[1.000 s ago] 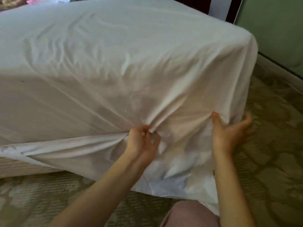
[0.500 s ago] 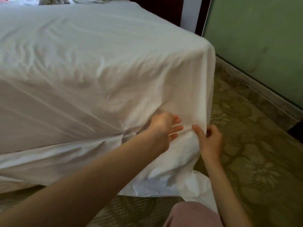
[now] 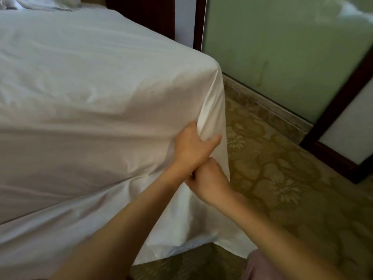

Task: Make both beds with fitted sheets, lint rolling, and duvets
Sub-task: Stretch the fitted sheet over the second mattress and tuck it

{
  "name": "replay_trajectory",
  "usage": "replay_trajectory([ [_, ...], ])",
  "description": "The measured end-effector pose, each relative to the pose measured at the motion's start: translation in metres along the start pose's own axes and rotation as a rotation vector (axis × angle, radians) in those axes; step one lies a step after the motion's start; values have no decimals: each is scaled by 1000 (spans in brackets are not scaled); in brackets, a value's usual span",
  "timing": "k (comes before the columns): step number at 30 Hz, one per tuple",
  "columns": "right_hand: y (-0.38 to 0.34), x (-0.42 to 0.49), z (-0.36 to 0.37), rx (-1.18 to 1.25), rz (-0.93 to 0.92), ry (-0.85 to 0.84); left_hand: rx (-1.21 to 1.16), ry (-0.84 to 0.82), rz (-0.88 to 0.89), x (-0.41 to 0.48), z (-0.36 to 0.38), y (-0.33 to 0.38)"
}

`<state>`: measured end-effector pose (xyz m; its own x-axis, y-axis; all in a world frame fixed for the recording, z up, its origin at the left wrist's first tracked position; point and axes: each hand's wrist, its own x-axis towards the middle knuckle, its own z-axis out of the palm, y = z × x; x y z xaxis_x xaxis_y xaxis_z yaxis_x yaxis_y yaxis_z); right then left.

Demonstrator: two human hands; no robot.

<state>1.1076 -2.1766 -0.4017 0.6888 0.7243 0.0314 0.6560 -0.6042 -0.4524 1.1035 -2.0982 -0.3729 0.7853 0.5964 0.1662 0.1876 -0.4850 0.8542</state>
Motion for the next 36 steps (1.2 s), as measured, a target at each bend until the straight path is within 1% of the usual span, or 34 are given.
replay_trajectory([
  [2,-9,2,10,119,56,-2,53,-43,-16,3,-3,-12],
  [4,-7,2,14,222,28,-74,77,-111,-33,4,-9,-27],
  [6,-3,-1,14,308,21,-171,130,-109,-10,7,-18,-40],
  [8,6,0,13,337,59,-204,117,-76,35,8,-27,-50],
  [9,9,2,13,331,88,-187,112,-64,67,7,-32,-52],
  [12,16,10,14,283,209,-26,197,-38,182,4,-44,-54],
  [13,16,13,15,318,239,-16,211,-36,215,4,-47,-54],
  [14,15,14,16,395,246,-62,200,-31,233,3,-49,-55],
  [16,3,11,25,517,181,-231,117,-30,184,2,-56,-58],
  [17,-5,7,35,515,120,-275,44,-29,133,3,-60,-60],
  [18,-14,3,49,480,66,-259,-21,-25,96,3,-64,-62],
  [20,-35,-7,73,354,-2,-125,-63,-14,102,4,-72,-67],
  [21,-45,-11,81,314,-18,-52,-45,0,129,2,-75,-69],
  [23,-58,-17,85,375,-61,24,14,45,208,-2,-80,-73],
  [26,-71,-16,77,456,-98,3,117,45,306,-11,-84,-72],
  [29,-81,-14,75,573,-46,-55,242,18,357,-16,-89,-67],
  [31,-87,-12,77,559,-65,-82,292,45,401,-17,-93,-68],
  [36,-101,-9,88,391,-195,-116,337,192,438,-9,-107,-84],
])
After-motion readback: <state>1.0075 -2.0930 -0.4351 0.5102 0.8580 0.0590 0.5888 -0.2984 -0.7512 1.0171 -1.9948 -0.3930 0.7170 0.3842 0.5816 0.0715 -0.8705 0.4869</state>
